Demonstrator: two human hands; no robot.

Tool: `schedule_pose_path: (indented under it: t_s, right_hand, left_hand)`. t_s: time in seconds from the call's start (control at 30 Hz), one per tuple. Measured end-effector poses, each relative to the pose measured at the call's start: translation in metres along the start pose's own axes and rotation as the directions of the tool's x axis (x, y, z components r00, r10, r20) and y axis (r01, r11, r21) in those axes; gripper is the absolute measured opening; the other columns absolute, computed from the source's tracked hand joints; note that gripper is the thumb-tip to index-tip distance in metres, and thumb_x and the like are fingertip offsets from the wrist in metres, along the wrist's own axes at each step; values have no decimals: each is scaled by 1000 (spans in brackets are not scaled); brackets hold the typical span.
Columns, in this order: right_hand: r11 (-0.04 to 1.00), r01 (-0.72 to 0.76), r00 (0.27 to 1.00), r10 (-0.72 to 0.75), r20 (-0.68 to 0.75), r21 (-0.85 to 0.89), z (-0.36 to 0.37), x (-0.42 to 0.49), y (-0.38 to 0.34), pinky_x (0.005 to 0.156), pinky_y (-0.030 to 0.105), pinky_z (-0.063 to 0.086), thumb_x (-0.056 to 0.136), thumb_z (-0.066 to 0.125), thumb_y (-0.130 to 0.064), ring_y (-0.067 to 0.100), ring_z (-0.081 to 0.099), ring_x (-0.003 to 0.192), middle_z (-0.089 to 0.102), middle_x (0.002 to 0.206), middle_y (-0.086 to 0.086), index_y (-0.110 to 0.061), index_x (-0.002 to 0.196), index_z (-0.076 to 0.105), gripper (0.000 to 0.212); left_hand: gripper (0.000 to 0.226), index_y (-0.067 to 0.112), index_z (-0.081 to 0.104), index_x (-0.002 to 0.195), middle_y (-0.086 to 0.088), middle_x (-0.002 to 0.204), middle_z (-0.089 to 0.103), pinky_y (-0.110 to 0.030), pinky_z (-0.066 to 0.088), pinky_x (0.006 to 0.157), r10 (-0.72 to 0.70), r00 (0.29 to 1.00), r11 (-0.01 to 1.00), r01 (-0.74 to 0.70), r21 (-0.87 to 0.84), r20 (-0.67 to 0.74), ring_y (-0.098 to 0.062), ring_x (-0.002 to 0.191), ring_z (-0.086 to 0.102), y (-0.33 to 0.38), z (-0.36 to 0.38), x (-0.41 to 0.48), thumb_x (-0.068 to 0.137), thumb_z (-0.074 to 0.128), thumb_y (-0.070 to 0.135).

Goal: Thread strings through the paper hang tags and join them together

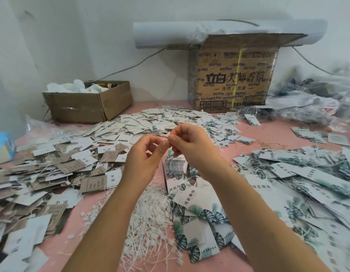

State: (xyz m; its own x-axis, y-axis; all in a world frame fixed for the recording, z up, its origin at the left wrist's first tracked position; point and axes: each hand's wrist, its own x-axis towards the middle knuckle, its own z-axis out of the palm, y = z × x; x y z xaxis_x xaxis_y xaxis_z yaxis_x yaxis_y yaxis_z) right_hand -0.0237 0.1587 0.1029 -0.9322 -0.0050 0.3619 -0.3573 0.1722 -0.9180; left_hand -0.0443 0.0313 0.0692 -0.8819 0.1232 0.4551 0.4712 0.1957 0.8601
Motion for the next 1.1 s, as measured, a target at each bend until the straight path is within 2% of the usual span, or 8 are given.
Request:
schedule_pose_path:
  t_s: [0.2, 0.3, 0.4, 0.53, 0.63, 0.8, 0.97, 1.1]
  right_hand:
    - [999, 34, 998, -33, -48, 29, -3, 2, 2, 54, 19, 50, 88, 56, 1, 4, 55, 51, 60, 62, 0, -13, 72, 56, 21]
    - [998, 28, 998, -24, -60, 59, -6, 3, 3, 53, 18, 48, 88, 58, -1, 4, 55, 49, 61, 61, -1, -11, 73, 57, 18]
    - [997, 27, 997, -21, -72, 78, -8, 4, 3, 53, 18, 48, 87, 60, -1, 5, 55, 49, 61, 61, 0, -9, 74, 58, 15]
    - [997, 43, 992, -36, -123, 56, -12, 4, 3, 55, 17, 49, 86, 60, -2, 3, 55, 52, 62, 65, 1, -10, 76, 58, 14]
    - [994, 60, 979, -76, -192, -87, -18, 6, 5, 60, 19, 51, 87, 58, 0, 3, 56, 60, 62, 69, -3, -17, 78, 58, 19]
    - [965, 57, 971, -113, -210, -257, -25, 7, 10, 72, 27, 53, 87, 59, -2, 7, 57, 71, 61, 75, -8, -18, 84, 61, 16]
    - [938, 48, 977, -116, -180, -343, -25, 9, 16, 65, 16, 47, 87, 59, -5, 2, 53, 67, 59, 73, -11, -19, 84, 61, 15]
    - [939, 52, 981, -111, -158, -340, -22, 10, 20, 63, 19, 46, 88, 59, -5, 4, 52, 65, 59, 72, -9, -20, 84, 61, 16]
  left_hand:
    - [48, 37, 46, 98, 6, 81, 52, -20, 41, 53, -65, 988, 986, 42, 162, 140, -4, 58, 48, 0, -2, 0, 61, 59, 64]
    - [52, 40, 38, 107, 12, 89, 47, -22, 37, 57, -92, 976, 937, 17, 348, 198, -7, 67, 51, -4, -1, -1, 71, 75, 42]
    - [41, 35, 40, 111, 15, 90, 46, -22, 38, 58, -72, 977, 907, -21, 421, 202, -4, 68, 53, -8, 1, -2, 84, 68, 25]
    - [35, 39, 43, 100, 20, 86, 49, -16, 35, 54, -51, 991, 915, -4, 404, 124, 4, 63, 52, -7, -1, -1, 88, 62, 11]
    - [41, 44, 45, 90, 18, 89, 54, -17, 39, 52, -53, 997, 940, 32, 341, 53, 1, 69, 57, -5, -8, 2, 87, 63, 7]
    - [33, 35, 52, 95, 14, 92, 61, -13, 42, 53, -23, 998, 977, 37, 211, -66, 1, 73, 59, 0, -22, 5, 84, 67, 7]
    - [37, 38, 53, 88, 11, 89, 67, -13, 49, 54, 51, 991, 997, -43, 62, -121, 2, 71, 61, 9, -23, 4, 84, 65, 3]
    - [38, 38, 54, 89, 14, 78, 65, -11, 49, 62, 127, 979, 992, -122, 40, -157, 6, 68, 58, 16, -21, 2, 84, 66, 3]
